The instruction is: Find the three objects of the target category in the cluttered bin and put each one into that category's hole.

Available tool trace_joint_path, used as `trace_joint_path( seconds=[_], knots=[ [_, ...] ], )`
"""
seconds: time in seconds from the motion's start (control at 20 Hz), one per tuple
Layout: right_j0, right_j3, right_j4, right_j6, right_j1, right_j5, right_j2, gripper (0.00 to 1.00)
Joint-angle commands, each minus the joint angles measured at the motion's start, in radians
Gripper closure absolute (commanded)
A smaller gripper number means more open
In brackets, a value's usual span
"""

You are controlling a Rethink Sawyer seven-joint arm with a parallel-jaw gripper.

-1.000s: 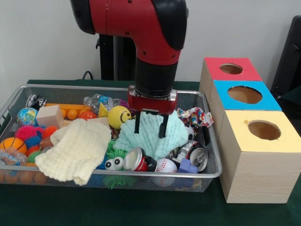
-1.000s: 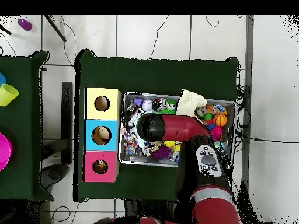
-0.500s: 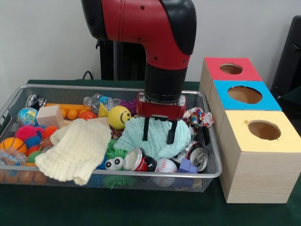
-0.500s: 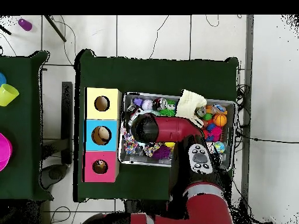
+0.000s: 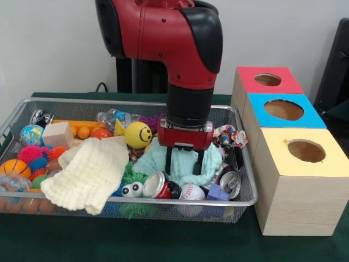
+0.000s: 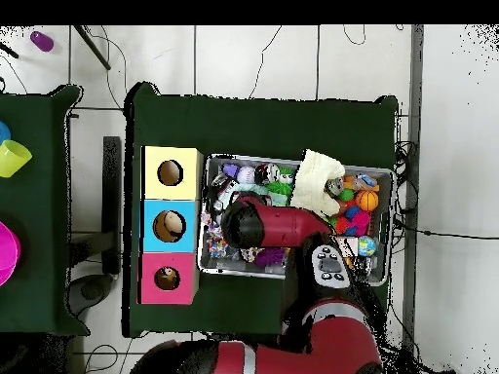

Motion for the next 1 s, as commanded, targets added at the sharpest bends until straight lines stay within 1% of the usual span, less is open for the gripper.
trace_joint_path(
  seconds=[0.05,0.25,0.45,0.55,0.85,0.9,1.0],
  knots=[
    [-0.021,0.068,0.043,0.226,0.113,-0.104,0.006,0.00],
    [-0.046,0.061,0.034,0.201,0.141,-0.147,0.022,0.00],
    [-0.068,0.059,0.023,0.177,0.145,-0.152,0.037,0.00],
    [-0.072,0.059,0.020,0.172,0.145,-0.154,0.037,0.00],
    [-0.074,0.065,0.016,0.180,0.148,-0.202,0.031,0.00],
    [-0.073,0.066,0.017,0.182,0.149,-0.208,0.029,1.00],
    [-0.076,0.063,0.013,0.176,0.150,-0.212,0.033,1.00]
  ],
)
